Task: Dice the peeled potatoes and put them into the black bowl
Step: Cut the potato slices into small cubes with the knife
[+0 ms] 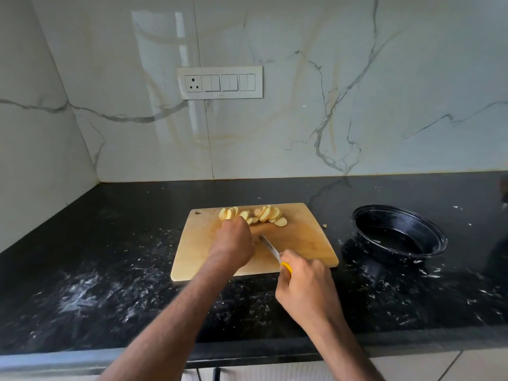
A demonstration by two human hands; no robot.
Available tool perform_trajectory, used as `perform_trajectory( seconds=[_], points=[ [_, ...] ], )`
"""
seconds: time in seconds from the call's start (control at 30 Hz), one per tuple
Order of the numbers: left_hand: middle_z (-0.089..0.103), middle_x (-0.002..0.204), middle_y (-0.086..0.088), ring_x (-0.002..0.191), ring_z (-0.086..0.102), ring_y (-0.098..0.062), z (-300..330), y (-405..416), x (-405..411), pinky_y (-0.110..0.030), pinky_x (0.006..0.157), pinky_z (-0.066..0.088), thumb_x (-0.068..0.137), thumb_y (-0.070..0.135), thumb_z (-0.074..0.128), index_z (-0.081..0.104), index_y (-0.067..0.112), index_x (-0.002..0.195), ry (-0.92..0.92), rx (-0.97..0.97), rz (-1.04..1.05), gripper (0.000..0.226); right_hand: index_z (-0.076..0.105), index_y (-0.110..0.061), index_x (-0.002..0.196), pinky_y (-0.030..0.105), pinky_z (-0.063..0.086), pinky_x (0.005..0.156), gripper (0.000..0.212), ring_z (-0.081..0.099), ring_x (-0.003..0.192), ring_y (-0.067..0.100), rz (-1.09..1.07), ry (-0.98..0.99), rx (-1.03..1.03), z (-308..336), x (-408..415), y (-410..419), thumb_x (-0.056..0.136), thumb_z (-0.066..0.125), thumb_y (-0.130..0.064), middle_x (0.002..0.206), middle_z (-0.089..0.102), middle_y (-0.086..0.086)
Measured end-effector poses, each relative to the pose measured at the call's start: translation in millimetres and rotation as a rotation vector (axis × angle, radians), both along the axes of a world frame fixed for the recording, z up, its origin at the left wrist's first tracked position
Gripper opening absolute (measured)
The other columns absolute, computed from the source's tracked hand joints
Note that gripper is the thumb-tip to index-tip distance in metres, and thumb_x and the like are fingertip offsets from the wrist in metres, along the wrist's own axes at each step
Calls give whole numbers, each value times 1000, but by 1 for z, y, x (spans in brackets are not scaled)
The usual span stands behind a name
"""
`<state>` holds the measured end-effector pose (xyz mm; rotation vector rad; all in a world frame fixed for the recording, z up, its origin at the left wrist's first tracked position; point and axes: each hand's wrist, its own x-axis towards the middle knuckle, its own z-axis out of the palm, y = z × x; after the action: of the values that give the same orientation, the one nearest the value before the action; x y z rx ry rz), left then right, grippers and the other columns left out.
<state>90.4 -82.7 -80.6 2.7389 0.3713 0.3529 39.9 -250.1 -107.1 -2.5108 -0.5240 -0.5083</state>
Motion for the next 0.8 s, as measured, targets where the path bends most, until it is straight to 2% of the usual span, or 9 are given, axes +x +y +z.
perform_trajectory(
  seconds=[0.13, 0.2, 0.27, 0.4, 0.5, 0.63, 0.73, 0.8],
  points=[
    [58, 91, -6, 82, 54, -24, -3, -10, -2, -31, 66, 42, 93, 11, 64, 64, 9, 92, -32, -28, 67, 2, 64, -24, 112, 18, 39, 54, 21, 69, 67, 15, 24, 0, -56, 6, -7, 2, 92, 60, -19, 76, 69, -2],
    [58, 87, -5, 80, 54, -24, -3, -3, -3, -30, 65, 41, 91, 15, 68, 65, 9, 86, -9, -40, 26, 8, 63, -23, 112, 19, 42, 56, 21, 68, 67, 14, 53, -11, -75, 6, -8, 2, 92, 59, -18, 77, 70, -3],
    [63, 82, -4, 78, 58, -22, -4, 6, -4, -30, 63, 44, 88, 16, 71, 72, 6, 84, 0, -82, -29, 10, 63, -21, 110, 21, 48, 58, 19, 68, 67, 14, 96, -17, -98, 5, -8, 3, 92, 58, -18, 77, 70, -3],
    [71, 88, -3, 81, 64, -18, -7, 14, -6, -28, 68, 53, 87, 15, 74, 79, 12, 93, -48, -147, -57, 9, 63, -21, 111, 26, 58, 61, 20, 68, 65, 14, 113, -27, -92, 4, -7, 5, 92, 60, -18, 76, 70, -3],
    [70, 89, -1, 81, 62, -16, -9, 15, -7, -26, 68, 49, 88, 15, 73, 80, 13, 93, -59, -135, -77, 8, 64, -22, 114, 23, 59, 62, 22, 69, 66, 12, 104, -35, -64, 4, -5, 5, 93, 61, -19, 77, 71, -4],
    [71, 92, -1, 84, 62, -16, -10, 15, -9, -30, 76, 56, 89, 15, 72, 79, 13, 94, -84, -129, -83, 9, 62, -22, 116, 21, 56, 64, 21, 68, 69, 12, 145, -23, -95, 4, -6, 7, 95, 58, -20, 81, 71, -4],
    [71, 92, 2, 83, 62, -13, -12, 15, -11, -25, 71, 53, 89, 20, 74, 78, 15, 95, -99, -146, -60, 9, 63, -22, 114, 20, 57, 64, 20, 69, 67, 11, 127, -28, -83, 5, -5, 6, 95, 59, -19, 79, 71, -5],
    [72, 89, 3, 82, 64, -12, -15, 15, -13, -27, 74, 56, 88, 24, 76, 79, 16, 93, -119, -181, -36, 10, 62, -22, 114, 21, 57, 64, 19, 69, 67, 12, 123, -28, -74, 5, -5, 6, 95, 58, -19, 79, 71, -4]
  ],
)
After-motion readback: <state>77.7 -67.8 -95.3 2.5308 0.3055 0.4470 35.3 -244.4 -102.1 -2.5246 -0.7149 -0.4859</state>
